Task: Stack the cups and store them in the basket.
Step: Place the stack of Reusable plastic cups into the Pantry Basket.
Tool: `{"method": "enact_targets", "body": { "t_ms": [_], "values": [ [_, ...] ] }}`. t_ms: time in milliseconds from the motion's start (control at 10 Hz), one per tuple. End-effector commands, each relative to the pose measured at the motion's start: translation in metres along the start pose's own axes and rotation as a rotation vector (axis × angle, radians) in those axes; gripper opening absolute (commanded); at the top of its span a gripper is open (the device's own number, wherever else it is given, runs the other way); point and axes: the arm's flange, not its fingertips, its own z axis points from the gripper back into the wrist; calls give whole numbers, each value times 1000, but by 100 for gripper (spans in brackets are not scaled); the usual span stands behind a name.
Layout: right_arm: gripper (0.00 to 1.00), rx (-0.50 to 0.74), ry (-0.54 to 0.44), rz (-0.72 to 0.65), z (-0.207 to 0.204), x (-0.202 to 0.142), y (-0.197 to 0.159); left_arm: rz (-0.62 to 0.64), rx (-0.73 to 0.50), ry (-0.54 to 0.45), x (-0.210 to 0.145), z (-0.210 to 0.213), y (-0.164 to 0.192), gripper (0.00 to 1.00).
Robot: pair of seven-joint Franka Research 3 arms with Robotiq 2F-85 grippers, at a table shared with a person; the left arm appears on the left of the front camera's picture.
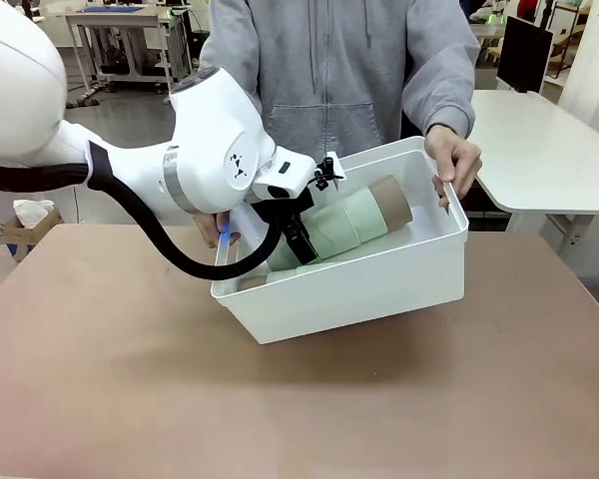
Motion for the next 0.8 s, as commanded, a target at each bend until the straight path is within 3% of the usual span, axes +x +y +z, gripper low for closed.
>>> {"method": "enact_targets", "body": {
  "t_ms": [0,100,200,700],
  "values": [
    [100,3,-14,24,2,1,-1,-1,1,-8,4,4,9,85],
    [100,3,-14,24,2,1,-1,-8,-8,-8,4,3,9,85],
    [100,3,-14,24,2,1,-1,-23,-11,-5,3,3,9,100],
    [100,3,-14,24,2,1,-1,-86,-92,26,2,20,10,100]
  ]
}}
